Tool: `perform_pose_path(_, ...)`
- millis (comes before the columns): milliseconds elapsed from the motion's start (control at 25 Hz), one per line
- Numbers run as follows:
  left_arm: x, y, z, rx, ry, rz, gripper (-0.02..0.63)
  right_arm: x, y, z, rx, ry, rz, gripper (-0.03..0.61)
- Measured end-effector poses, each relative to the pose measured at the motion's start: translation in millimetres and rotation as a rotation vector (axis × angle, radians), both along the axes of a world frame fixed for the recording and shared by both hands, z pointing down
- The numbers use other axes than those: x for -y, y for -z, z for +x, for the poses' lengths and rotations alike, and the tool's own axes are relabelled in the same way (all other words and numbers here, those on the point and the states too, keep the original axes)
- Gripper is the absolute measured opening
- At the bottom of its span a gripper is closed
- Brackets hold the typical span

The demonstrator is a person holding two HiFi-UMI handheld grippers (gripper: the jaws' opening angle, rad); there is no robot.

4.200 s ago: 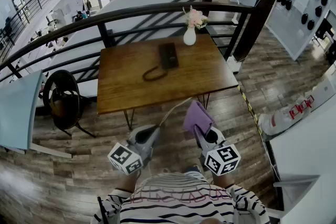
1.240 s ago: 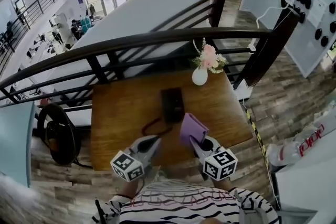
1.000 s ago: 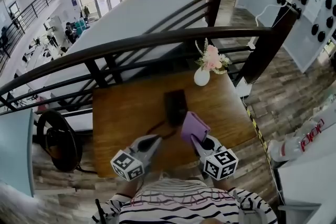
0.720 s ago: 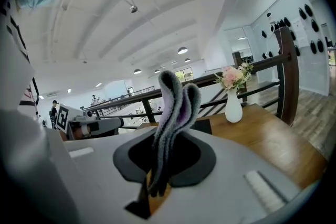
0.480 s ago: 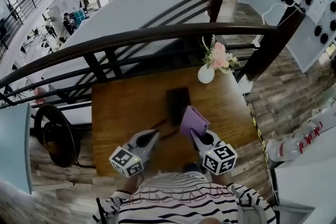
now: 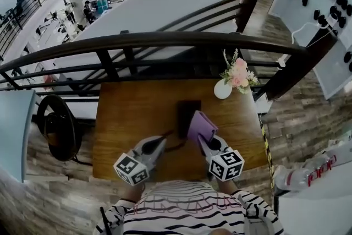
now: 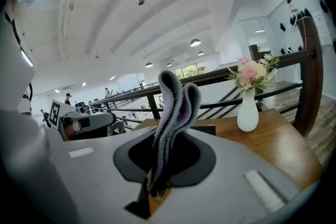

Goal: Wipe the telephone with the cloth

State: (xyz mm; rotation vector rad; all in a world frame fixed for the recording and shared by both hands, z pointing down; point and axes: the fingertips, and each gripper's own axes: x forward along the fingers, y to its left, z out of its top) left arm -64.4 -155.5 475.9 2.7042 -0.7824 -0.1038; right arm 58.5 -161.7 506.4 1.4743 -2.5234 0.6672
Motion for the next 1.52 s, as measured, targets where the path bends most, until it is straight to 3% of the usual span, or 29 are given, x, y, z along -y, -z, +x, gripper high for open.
perform_pose_path(560, 15, -8, 12, -0.003, 0.123, -0.014, 0.002, 90, -47, -3, -0.082, 0.138, -0.039, 0.037)
perform_pose_path(1080, 15, -18, -12, 0.013, 0.246, -0.055, 0.002, 144, -123, -49, -0.056, 0.248, -0.249, 0.037)
perform_pose_path(1520, 15, -21, -2, 0.006, 0.233, -0.063, 0.002, 159, -157, -27, -0.109, 0.200, -0.332, 0.037)
